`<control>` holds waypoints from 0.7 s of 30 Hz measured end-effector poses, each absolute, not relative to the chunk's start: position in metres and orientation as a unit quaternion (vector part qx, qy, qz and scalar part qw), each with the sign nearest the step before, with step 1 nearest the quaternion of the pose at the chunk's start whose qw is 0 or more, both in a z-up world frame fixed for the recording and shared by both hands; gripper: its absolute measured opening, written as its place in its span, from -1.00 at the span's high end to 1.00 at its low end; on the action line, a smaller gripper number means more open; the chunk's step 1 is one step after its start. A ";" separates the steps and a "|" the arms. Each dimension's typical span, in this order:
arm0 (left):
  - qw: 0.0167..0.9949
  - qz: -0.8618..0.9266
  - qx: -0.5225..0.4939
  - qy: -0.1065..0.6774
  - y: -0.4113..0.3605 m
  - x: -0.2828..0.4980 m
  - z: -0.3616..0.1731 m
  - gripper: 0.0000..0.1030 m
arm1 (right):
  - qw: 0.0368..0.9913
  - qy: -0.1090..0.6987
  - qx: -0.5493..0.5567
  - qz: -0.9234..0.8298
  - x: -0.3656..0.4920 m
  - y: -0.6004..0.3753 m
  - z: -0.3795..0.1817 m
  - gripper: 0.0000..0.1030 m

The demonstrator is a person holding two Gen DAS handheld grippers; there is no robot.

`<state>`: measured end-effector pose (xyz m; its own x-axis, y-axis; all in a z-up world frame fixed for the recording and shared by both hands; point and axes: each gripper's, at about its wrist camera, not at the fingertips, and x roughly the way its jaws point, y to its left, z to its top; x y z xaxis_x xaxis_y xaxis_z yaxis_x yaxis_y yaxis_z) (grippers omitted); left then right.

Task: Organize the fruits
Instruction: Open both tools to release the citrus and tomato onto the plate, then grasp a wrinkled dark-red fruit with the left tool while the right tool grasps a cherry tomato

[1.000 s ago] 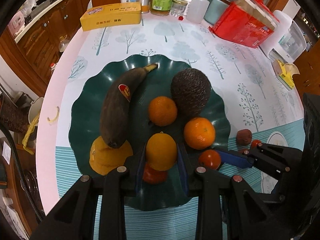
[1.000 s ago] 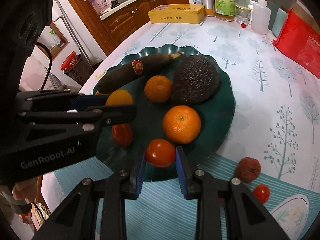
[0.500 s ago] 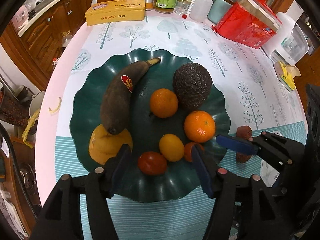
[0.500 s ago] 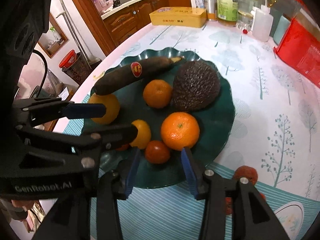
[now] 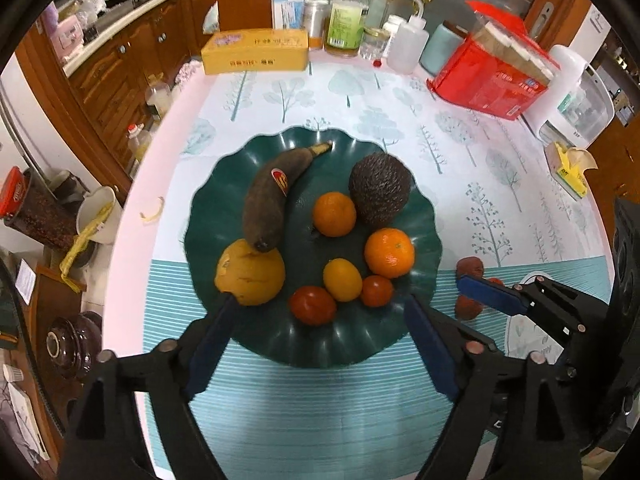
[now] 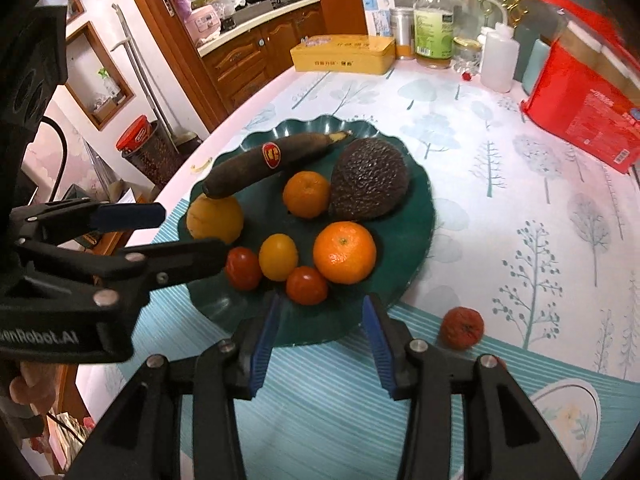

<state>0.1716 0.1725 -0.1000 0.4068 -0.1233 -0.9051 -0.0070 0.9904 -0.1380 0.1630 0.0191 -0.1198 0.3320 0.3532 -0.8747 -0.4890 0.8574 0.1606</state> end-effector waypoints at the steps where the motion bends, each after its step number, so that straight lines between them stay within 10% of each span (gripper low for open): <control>1: 0.839 -0.032 -0.059 0.540 0.171 0.167 -0.093 -0.74 | 0.815 0.514 -0.063 0.258 0.160 0.017 -0.116 0.15; 21: 0.891 -0.067 -0.040 0.447 0.134 0.088 0.004 -0.79 | 0.886 0.420 -0.028 0.195 0.090 -0.062 -0.006 0.15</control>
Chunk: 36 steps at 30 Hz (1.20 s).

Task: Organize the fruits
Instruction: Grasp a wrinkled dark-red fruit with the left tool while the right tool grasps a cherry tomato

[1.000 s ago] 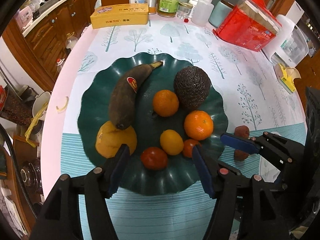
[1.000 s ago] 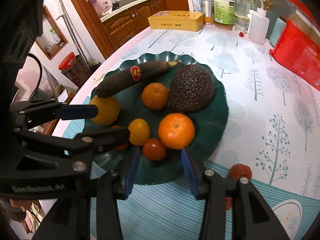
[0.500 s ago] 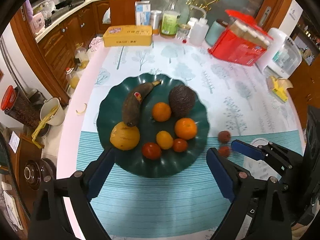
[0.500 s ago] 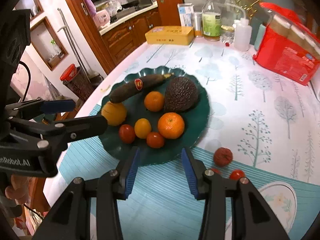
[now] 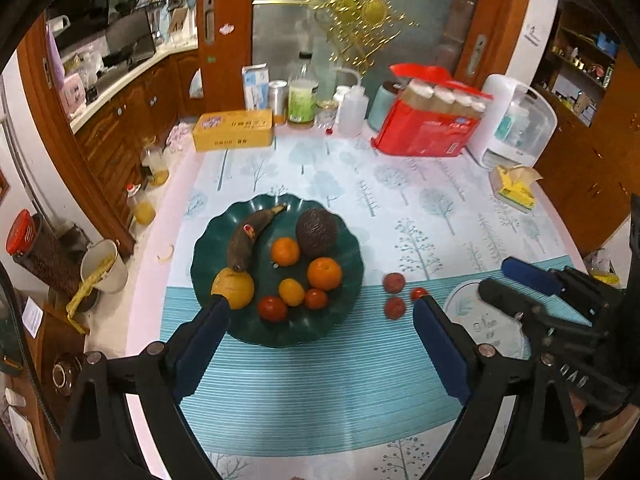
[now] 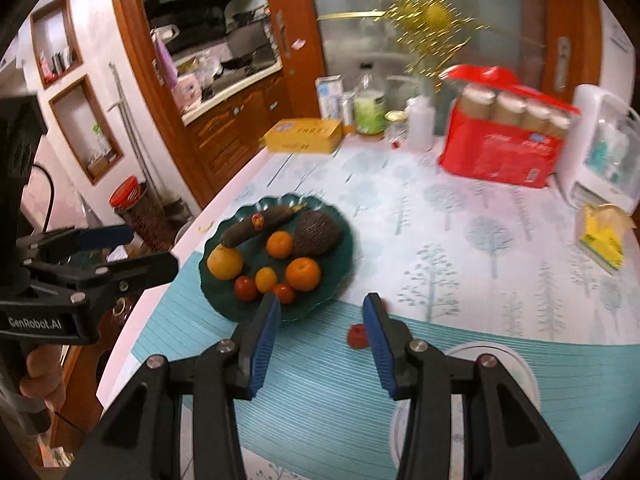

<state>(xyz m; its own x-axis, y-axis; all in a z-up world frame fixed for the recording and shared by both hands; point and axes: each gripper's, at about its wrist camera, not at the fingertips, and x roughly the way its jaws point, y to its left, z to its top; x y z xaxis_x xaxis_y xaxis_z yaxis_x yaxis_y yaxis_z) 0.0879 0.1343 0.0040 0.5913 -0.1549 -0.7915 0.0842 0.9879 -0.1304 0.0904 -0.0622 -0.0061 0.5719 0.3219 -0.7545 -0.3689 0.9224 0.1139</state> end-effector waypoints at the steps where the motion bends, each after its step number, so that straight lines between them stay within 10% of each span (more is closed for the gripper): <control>1: 0.892 -0.071 -0.037 0.444 0.131 0.084 0.008 -0.79 | 0.889 0.416 -0.026 0.191 0.088 -0.067 -0.001 0.15; 16: 0.891 -0.087 -0.032 0.444 0.080 0.083 -0.007 -0.79 | 0.914 0.378 -0.003 0.149 0.082 -0.133 0.031 0.15; 36: 0.846 -0.053 -0.074 0.526 0.025 0.145 -0.165 -0.44 | 0.824 0.522 -0.052 0.216 0.167 -0.128 -0.120 0.15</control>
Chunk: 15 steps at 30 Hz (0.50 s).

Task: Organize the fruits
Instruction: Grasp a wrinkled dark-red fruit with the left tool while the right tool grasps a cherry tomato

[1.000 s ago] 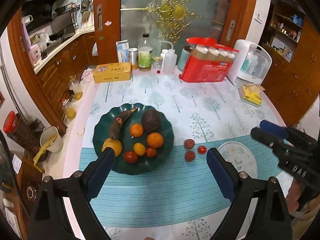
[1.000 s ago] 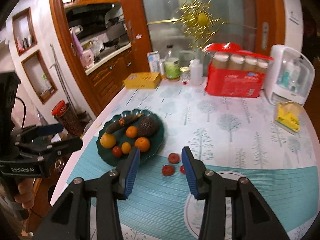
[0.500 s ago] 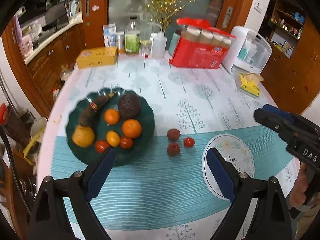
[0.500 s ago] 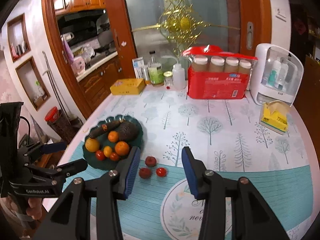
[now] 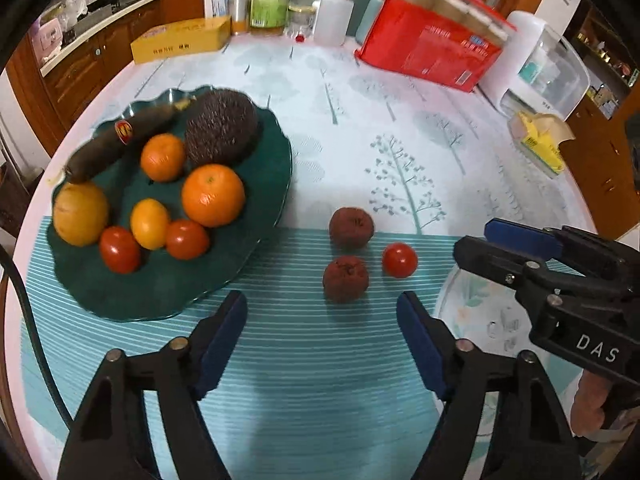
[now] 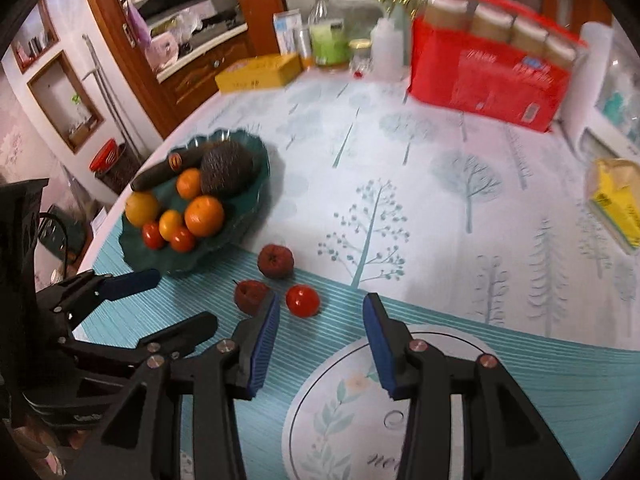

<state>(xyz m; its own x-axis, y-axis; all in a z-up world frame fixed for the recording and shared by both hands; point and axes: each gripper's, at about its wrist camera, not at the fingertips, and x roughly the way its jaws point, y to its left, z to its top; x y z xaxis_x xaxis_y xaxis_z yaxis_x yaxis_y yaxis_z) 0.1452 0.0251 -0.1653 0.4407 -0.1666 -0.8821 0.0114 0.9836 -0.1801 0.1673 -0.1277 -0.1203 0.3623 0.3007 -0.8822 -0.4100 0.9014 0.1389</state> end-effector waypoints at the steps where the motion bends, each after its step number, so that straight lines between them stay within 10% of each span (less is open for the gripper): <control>1: 0.845 -0.051 -0.069 0.528 0.023 0.147 -0.169 -0.43 | 0.818 0.528 -0.050 0.222 0.171 -0.127 -0.128 0.16; 15: 0.833 -0.065 -0.067 0.545 0.016 0.160 -0.191 -0.13 | 0.771 0.564 -0.042 0.292 0.189 -0.109 -0.174 0.50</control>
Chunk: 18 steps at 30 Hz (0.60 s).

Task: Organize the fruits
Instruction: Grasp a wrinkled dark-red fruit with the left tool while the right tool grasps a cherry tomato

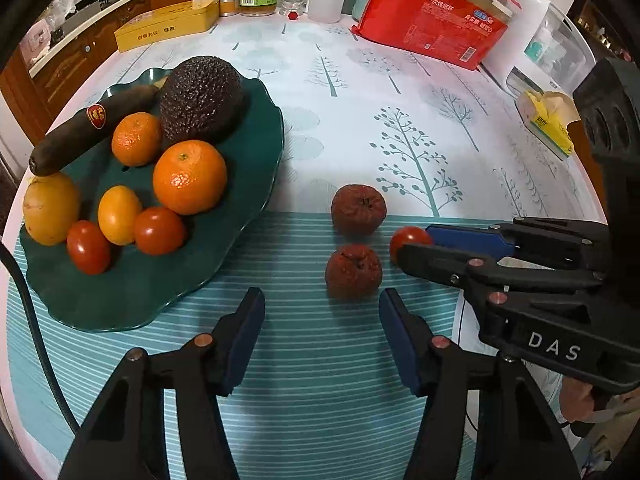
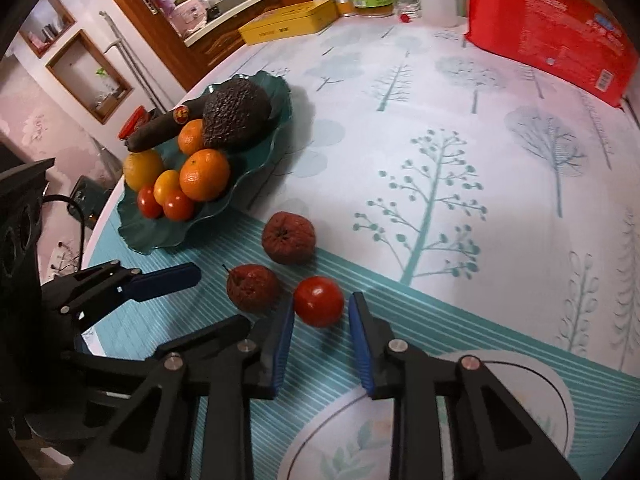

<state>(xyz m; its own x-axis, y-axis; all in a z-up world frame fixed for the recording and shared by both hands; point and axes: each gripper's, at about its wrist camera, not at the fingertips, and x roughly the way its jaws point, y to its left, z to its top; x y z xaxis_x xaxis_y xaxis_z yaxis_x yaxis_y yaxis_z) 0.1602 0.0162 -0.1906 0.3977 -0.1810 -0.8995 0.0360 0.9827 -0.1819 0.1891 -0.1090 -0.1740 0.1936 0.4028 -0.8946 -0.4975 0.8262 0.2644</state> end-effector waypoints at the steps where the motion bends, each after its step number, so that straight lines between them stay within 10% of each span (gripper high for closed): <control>1: 0.833 -0.065 -0.067 0.545 0.016 0.160 -0.191 -0.13 | 0.771 0.563 -0.043 0.295 0.189 -0.109 -0.174 0.51; 18: 0.828 -0.083 -0.068 0.550 -0.003 0.180 -0.196 0.43 | 0.776 0.567 0.012 0.277 0.184 -0.145 -0.172 0.53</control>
